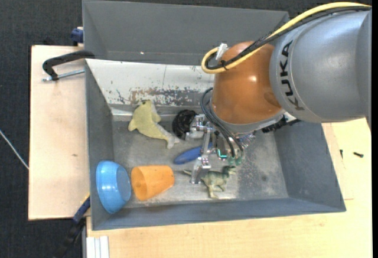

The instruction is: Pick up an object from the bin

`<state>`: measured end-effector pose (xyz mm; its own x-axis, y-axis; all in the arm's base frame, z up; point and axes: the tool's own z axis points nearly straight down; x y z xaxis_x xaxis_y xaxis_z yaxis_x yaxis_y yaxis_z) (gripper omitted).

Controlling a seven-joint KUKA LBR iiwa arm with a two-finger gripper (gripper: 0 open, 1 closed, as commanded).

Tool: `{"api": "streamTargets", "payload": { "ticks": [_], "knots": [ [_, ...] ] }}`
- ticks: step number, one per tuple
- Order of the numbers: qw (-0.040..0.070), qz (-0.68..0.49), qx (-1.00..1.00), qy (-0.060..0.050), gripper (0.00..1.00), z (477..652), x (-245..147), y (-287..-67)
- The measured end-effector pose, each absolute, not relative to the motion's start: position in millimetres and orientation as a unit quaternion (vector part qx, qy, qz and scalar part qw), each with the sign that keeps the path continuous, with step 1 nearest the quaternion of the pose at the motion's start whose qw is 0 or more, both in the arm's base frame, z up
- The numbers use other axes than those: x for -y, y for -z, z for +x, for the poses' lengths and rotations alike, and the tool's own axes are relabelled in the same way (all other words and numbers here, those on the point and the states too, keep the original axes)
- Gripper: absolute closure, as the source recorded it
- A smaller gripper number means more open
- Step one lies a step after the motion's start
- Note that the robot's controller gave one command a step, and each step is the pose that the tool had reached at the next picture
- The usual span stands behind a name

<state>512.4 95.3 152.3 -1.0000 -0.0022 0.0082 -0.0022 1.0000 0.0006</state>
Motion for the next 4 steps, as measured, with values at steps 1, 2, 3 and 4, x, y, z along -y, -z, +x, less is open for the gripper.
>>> {"api": "streamTargets", "payload": {
  "ticks": [1, 2, 3, 4],
  "knots": [
    [-0.001, 0.007, 1.000, 0.001, 0.00, 540.5, -44.3, -72.0],
    [0.000, 0.007, 1.000, 0.001, 0.00, 540.9, -45.6, -73.5],
    [0.000, 0.007, 1.000, 0.001, 0.00, 541.3, -46.6, -74.8],
    [-0.001, 0.007, 1.000, 0.001, 0.00, 541.7, -47.4, -75.6]
  ]
}}
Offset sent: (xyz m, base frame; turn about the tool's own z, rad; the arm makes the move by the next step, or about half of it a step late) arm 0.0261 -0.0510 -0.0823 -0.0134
